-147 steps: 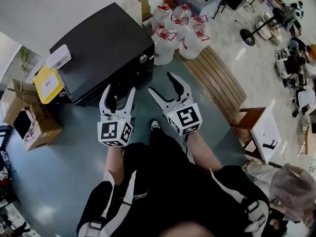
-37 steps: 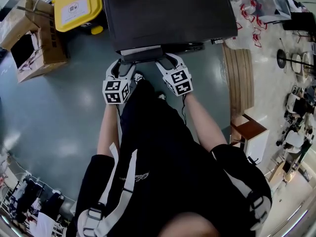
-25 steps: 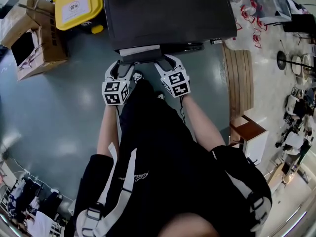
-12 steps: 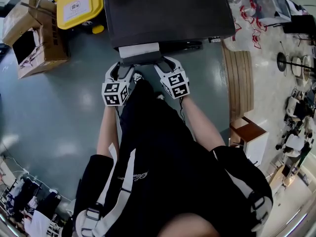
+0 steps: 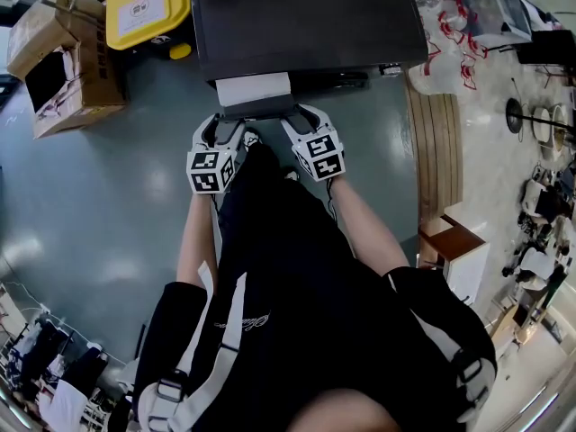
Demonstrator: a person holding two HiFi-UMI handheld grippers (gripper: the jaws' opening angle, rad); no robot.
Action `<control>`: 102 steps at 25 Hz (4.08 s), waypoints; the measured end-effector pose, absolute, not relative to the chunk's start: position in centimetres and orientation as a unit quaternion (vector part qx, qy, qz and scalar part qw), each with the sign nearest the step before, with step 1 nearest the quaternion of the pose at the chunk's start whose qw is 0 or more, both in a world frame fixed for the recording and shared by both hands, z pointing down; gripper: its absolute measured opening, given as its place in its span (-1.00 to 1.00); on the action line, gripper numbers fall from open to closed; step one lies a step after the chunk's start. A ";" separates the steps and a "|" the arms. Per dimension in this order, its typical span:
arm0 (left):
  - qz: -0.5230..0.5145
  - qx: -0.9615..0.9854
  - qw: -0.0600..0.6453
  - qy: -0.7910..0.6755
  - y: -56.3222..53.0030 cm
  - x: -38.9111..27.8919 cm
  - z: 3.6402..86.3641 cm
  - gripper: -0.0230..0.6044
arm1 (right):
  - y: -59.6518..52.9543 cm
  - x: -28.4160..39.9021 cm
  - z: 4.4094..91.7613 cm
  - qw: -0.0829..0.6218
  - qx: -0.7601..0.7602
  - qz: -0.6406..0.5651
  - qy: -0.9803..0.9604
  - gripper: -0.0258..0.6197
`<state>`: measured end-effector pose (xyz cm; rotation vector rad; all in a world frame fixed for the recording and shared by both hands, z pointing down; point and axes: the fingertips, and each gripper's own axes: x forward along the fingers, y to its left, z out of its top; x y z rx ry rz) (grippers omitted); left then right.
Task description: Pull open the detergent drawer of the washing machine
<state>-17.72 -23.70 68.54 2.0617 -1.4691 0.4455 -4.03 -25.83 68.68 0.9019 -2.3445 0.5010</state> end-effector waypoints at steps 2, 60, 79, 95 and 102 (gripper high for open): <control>0.168 0.768 0.282 -0.550 -23.5 -17.6 68.6 -0.03 | -25.6 -4.0 68.7 0.283 0.337 0.187 -0.878 -0.35; 0.164 0.779 0.258 -0.547 -19.6 -15.5 70.0 0.06 | -21.8 -3.3 69.5 0.260 0.292 0.174 -0.904 -0.22; 0.154 0.775 0.268 -0.552 -17.5 -15.6 69.8 0.06 | -19.6 -2.8 69.3 0.282 0.317 0.176 -0.888 -0.26; 0.150 0.771 0.271 -0.556 -13.7 -15.2 70.0 0.06 | -15.7 -2.4 69.5 0.280 0.328 0.175 -0.885 -0.26; 0.147 0.771 0.273 -0.555 -12.4 -14.8 70.1 0.06 | -14.3 -2.1 69.7 0.284 0.331 0.176 -0.883 -0.26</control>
